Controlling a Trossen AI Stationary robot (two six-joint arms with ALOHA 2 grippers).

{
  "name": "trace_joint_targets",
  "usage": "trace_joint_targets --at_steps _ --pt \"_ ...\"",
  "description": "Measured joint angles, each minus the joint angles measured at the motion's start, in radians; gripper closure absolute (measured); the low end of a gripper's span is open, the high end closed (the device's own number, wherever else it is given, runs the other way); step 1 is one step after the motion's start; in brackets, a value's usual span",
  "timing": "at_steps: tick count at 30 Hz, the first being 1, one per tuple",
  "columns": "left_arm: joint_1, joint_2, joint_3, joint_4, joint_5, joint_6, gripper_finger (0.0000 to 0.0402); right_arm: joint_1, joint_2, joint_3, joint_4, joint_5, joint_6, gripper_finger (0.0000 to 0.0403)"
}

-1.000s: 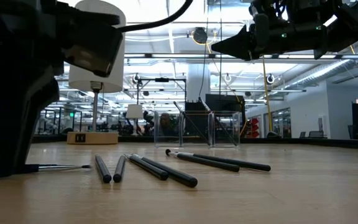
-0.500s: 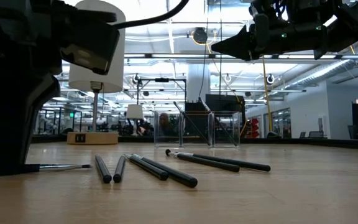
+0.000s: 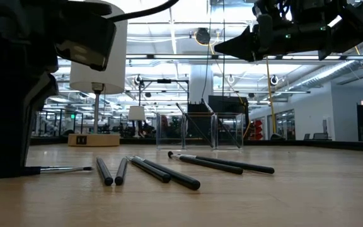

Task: Put items in baskets/containers
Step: Put the black eyeshadow brush into the transparent organizer

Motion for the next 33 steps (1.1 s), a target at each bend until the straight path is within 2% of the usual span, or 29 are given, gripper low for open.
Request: trace_joint_targets --at_steps 6,17,22,33 --pt "-0.001 0.008 0.063 -0.077 -0.009 0.006 0.0393 0.0 0.0 0.0 0.0 0.0 0.0 0.0403" --pt "0.0 0.014 0.107 -0.128 -0.01 0.007 0.0395 0.0 0.0 0.0 0.0 0.0 0.0 0.0403" --pt "0.003 0.017 0.147 -0.165 -0.053 0.013 0.0396 0.0 0.0 0.0 0.0 0.0 0.0 0.0403" --pt "0.004 0.014 0.164 -0.183 -0.046 0.041 0.0399 0.0 0.0 0.0 0.0 0.0 0.0 0.0403"
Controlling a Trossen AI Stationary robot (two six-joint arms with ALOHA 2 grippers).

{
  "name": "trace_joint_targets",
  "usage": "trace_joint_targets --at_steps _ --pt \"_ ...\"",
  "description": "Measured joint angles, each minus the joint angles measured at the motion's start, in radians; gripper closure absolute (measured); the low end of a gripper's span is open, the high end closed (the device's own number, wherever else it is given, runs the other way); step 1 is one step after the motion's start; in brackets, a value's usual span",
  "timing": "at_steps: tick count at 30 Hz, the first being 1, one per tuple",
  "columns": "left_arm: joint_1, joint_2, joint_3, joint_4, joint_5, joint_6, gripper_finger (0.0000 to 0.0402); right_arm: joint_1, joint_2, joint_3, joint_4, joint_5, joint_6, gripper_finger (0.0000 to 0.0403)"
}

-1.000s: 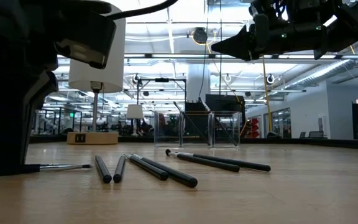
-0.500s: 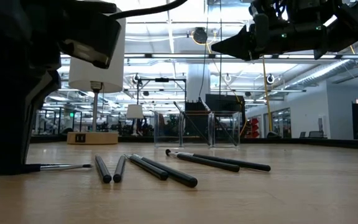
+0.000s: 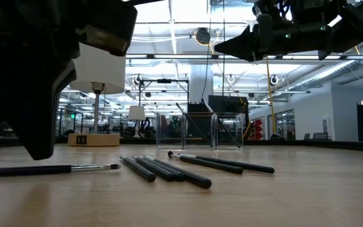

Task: Put items in baskets/containers
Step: Put the black eyeshadow brush into the transparent organizer

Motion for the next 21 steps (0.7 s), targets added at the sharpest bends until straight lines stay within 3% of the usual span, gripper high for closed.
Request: trace_joint_targets --at_steps 3,7,13,16,21 --pt "0.009 0.0 0.0 0.035 0.016 0.048 0.0396 0.0 0.0 0.0 0.0 0.0 0.0 0.0403" --pt "0.026 -0.001 0.002 0.094 0.028 0.096 0.0356 0.0 0.0 0.0 0.0 0.0 0.0 0.0403" --pt "0.061 -0.002 0.002 -0.022 0.029 0.08 0.0295 0.0 0.0 0.0 0.0 0.0 0.0 0.0403" --pt "0.079 -0.003 -0.002 -0.064 0.042 0.055 0.0284 0.0 0.0 0.0 0.0 0.0 0.0 0.0403" --pt "0.095 -0.003 -0.008 0.006 0.111 0.076 0.0282 0.0 0.0 0.0 0.0 0.0 0.0 0.0403"
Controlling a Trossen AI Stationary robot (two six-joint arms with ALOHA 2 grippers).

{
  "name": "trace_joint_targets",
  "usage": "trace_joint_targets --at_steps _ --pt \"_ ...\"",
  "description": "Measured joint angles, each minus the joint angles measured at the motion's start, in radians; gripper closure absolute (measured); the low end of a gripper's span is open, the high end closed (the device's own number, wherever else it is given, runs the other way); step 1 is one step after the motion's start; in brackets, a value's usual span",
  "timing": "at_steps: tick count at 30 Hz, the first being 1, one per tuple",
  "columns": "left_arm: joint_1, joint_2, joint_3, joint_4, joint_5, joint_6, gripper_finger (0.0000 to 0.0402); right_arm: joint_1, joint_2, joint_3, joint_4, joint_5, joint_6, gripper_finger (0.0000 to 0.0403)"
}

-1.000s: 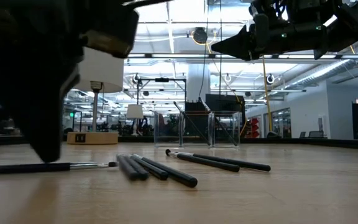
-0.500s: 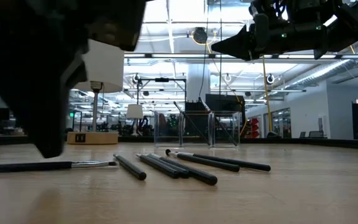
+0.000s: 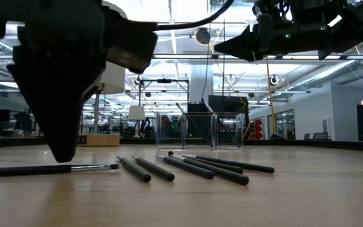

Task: Put items in baskets/containers
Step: Put the black eyeshadow brush into the transparent organizer

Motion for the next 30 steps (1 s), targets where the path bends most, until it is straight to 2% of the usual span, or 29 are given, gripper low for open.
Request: trace_joint_targets --at_steps 9,18,27,30 --pt "-0.01 0.007 0.0 0.035 0.026 0.04 0.0282 0.0 0.0 0.0 0.0 0.0 0.0 0.0403" --pt "-0.015 0.095 0.008 0.037 0.001 0.067 0.0282 0.0 0.0 0.0 -0.001 0.0 0.0 0.0403" --pt "-0.004 0.094 0.007 0.041 0.0 0.085 0.0282 0.0 0.0 0.0 0.0 0.0 0.0 0.0403" --pt "0.0 0.093 0.006 0.042 0.002 0.096 0.0295 0.0 0.0 0.0 0.0 0.0 0.0 0.0403"
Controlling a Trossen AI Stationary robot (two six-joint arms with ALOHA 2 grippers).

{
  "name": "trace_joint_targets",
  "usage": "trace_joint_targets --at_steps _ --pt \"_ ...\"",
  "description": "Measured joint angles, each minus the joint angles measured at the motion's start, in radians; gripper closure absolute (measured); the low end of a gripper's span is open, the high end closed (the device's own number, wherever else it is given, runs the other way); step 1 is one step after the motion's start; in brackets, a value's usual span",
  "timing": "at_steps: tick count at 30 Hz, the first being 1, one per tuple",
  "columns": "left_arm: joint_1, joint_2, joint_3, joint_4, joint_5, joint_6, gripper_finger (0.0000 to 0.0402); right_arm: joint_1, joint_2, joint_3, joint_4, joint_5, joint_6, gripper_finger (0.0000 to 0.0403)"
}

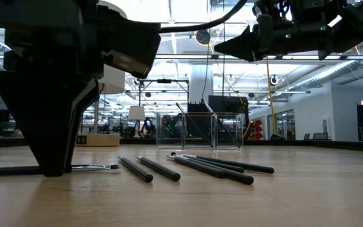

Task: Put items in baskets/containers
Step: Put the black eyeshadow brush into the transparent organizer

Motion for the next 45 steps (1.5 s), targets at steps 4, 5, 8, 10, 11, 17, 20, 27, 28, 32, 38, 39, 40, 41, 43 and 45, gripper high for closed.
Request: trace_joint_targets --at_steps 4,5,8,10,11,17,20,27,28,32,38,39,40,41,43,45 --pt "0.003 0.0 0.0 -0.001 -0.005 0.008 0.0335 0.0 0.0 0.0 0.0 0.0 0.0 0.0403" --pt "0.003 0.0 0.0 0.0 -0.006 0.013 0.0347 0.0 0.0 0.0 0.0 0.0 0.0 0.0403" --pt "0.003 -0.001 0.0 0.0 -0.007 0.021 0.0383 0.0 0.0 0.0 0.0 0.0 0.0 0.0403" --pt "0.003 -0.001 0.0 0.002 -0.01 0.021 0.0391 0.0 0.0 0.0 0.0 0.0 0.0 0.0403" --pt "0.003 -0.001 0.0 0.004 -0.012 0.021 0.0389 0.0 0.0 0.0 0.0 0.0 0.0 0.0403" --pt "0.003 -0.001 -0.001 0.014 -0.017 0.019 0.0378 0.0 0.0 0.0 0.0 0.0 0.0 0.0403" --pt "0.003 -0.001 0.0 0.012 -0.019 0.022 0.039 0.0 0.0 0.0 0.0 0.0 0.0 0.0403" --pt "-0.004 0.001 0.068 -0.071 -0.04 0.024 0.0384 0.0 0.0 0.0 0.0 0.0 0.0 0.0403" --pt "-0.004 0.003 0.079 -0.083 -0.048 0.028 0.0382 0.0 0.0 0.0 0.0 0.0 0.0 0.0403" --pt "-0.007 0.009 0.115 -0.116 -0.078 0.037 0.0389 0.0 0.0 0.0 0.0 0.0 0.0 0.0403" --pt "-0.006 0.007 0.139 -0.156 -0.105 0.032 0.0394 0.0 0.0 0.0 0.0 0.0 0.0 0.0403" --pt "-0.007 0.007 0.139 -0.165 -0.105 0.03 0.0393 0.0 0.0 0.0 0.0 0.0 0.0 0.0403" --pt "-0.007 0.007 0.139 -0.169 -0.104 0.03 0.0393 0.0 0.0 0.0 0.0 0.0 0.0 0.0403" --pt "-0.007 0.007 0.139 -0.172 -0.1 0.031 0.0394 0.0 0.0 0.0 0.0 0.0 0.0 0.0403" --pt "-0.008 0.007 0.139 -0.181 -0.097 0.031 0.0398 0.0 0.0 0.0 0.0 0.0 0.0 0.0403" --pt "-0.008 0.007 0.139 -0.188 -0.092 0.033 0.0397 0.0 0.0 0.0 0.0 0.0 0.0 0.0403"
